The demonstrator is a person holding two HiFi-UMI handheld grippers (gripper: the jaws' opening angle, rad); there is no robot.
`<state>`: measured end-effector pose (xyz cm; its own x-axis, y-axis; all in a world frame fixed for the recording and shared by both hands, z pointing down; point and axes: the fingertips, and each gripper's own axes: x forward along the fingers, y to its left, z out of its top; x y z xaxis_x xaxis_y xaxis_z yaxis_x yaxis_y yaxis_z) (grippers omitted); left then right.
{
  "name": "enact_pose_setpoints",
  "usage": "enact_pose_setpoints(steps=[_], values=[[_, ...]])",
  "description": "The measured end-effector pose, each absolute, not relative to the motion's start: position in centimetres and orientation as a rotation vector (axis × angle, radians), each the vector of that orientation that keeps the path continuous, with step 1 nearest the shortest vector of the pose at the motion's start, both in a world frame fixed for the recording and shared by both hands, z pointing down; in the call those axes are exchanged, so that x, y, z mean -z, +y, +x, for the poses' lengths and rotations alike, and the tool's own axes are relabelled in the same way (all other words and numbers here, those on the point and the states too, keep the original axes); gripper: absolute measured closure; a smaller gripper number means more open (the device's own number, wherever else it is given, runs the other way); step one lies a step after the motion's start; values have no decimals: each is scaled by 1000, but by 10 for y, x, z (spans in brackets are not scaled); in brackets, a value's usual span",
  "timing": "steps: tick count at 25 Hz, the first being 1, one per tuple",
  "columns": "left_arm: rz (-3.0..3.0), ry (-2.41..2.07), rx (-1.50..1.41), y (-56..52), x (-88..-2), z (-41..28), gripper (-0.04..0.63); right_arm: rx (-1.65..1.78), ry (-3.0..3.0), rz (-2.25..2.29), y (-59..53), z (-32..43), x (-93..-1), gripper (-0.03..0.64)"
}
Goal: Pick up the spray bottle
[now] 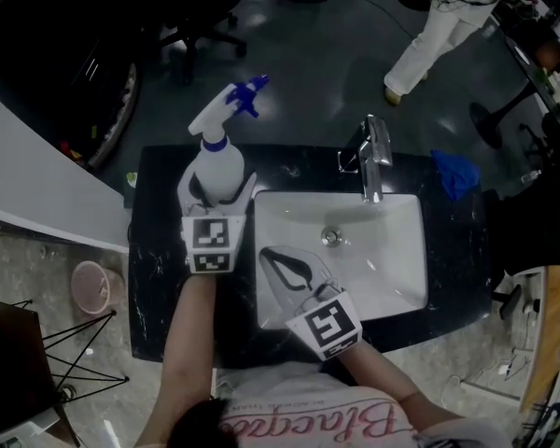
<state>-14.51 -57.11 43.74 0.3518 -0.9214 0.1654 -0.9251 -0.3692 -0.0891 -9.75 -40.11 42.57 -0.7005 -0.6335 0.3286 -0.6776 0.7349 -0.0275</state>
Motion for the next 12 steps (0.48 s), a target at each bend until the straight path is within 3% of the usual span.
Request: enact_pose_setpoints(steps=[12], values=[[2613, -1805, -198, -518, -382, -133, 187, -109, -2698, 1069, -379, -81, -388, 617]])
